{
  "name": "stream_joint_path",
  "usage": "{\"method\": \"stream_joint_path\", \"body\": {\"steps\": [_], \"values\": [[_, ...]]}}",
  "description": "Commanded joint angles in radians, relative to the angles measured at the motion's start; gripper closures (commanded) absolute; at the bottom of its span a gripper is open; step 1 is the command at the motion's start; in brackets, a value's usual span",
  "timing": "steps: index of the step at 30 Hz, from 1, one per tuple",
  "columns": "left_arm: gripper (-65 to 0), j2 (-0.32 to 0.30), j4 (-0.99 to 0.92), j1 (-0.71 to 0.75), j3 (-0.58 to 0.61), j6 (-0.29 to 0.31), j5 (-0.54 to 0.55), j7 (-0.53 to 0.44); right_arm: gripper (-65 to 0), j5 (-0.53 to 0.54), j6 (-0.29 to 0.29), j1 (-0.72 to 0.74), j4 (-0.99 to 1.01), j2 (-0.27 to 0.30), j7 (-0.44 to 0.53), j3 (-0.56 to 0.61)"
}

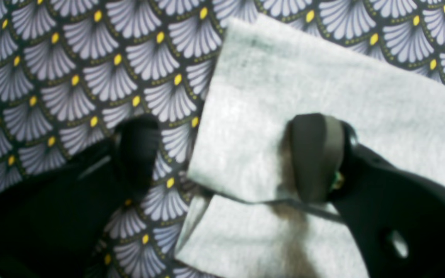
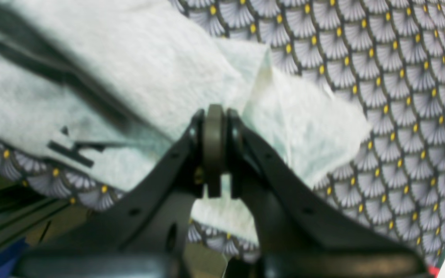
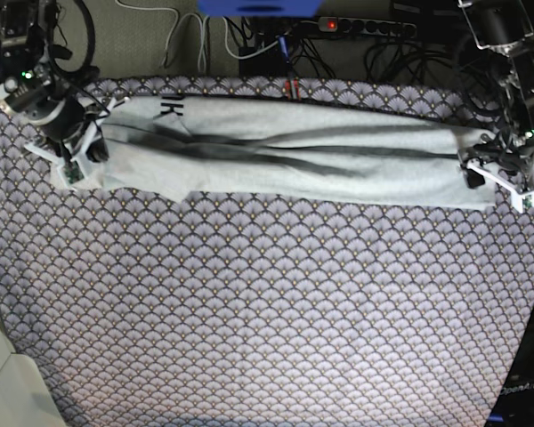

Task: Fold the T-shirt properly
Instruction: 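Fold the sleeve onto the shirt body with the right gripper, then grasp the strip's end with the left gripper and fold it toward the right gripper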

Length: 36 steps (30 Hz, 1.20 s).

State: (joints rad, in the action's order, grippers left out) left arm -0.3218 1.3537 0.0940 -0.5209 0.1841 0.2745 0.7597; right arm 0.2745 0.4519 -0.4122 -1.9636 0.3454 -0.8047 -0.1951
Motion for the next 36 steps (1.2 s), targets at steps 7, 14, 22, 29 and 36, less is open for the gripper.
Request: {"method": "stream_joint_path", "body": {"steps": [7,14,22,29,36], "values": [[-52.2,-0.024,0.013,-0.007,-0.003,-0.001,0.004,-0.01,0.0,0.004,0.0,-0.04,-0.013,-0.027,0.012,-0.002],[-52.2,-0.024,0.013,-0.006,-0.003,-0.001,0.004,-0.01,0.0,0.002,0.0,-0.034,-0.001,-0.05,0.003,-0.004],[-52.2,-0.027,0.013,-0.004,-0.003,-0.001,0.004,0.001,0.0,0.002,-0.002,-0.012,0.04,-0.05,-0.069,-0.005],[-52.2,-0.018,0.013,0.017,0.0,0.001,0.006,0.002,-4.1,0.002,-0.002,0.009,0.059,-0.05,-0.114,-0.005],[-52.2,0.006,0.013,0.048,-0.002,0.11,0.039,0.002,-7.3,0.002,-0.002,0.009,0.054,-0.049,-0.114,-0.001]]}}
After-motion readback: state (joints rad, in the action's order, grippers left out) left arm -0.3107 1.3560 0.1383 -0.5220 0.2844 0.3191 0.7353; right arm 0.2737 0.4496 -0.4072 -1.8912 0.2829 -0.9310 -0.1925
